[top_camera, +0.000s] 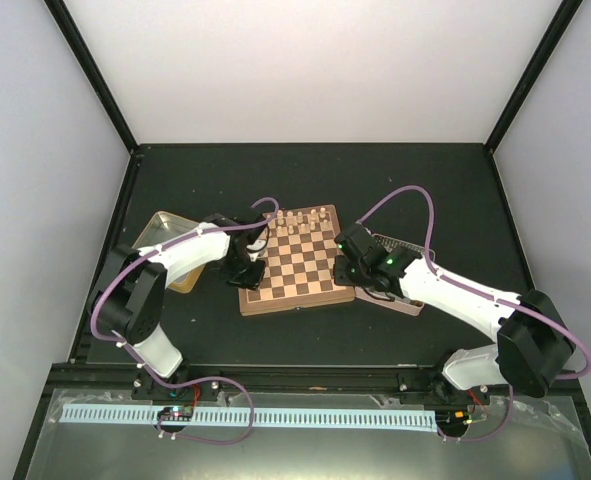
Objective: Set up the chess pieces on the board
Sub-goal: Place the chess piece on the chessboard.
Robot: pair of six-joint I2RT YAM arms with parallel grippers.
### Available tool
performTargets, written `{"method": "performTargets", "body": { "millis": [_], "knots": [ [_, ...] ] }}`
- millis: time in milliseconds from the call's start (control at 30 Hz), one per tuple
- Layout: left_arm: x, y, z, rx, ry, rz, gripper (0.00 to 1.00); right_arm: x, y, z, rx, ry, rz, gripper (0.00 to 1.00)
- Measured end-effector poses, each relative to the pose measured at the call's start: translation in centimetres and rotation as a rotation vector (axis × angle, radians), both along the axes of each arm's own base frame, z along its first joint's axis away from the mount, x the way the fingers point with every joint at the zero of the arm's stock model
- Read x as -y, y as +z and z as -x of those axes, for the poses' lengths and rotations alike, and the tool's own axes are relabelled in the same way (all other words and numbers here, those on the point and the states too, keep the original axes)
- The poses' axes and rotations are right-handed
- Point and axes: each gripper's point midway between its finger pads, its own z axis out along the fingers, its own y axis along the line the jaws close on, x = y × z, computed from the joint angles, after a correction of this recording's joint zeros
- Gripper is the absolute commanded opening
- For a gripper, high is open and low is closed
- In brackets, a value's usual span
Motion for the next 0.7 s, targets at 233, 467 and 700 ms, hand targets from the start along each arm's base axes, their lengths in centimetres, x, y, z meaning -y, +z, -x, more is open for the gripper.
{"method": "performTargets", "body": {
  "millis": [233,467,700],
  "knots": [
    [0.0,0.0,-0.4,0.015,0.005,-0.001,0.32,-0.2,0.0,0.2,0.000,0.007,0.000,0.03],
    [0.1,0.0,-0.9,0.037,0.009,0.003,0.31,-0.7,0.0,0.4,0.004,0.024,-0.003,0.03],
    [-0.1,0.4,-1.5,0.069,0.023,0.001,0.41,-2.3,-1.4,1.3,-0.010,0.101,0.035,0.03]
  ]
}}
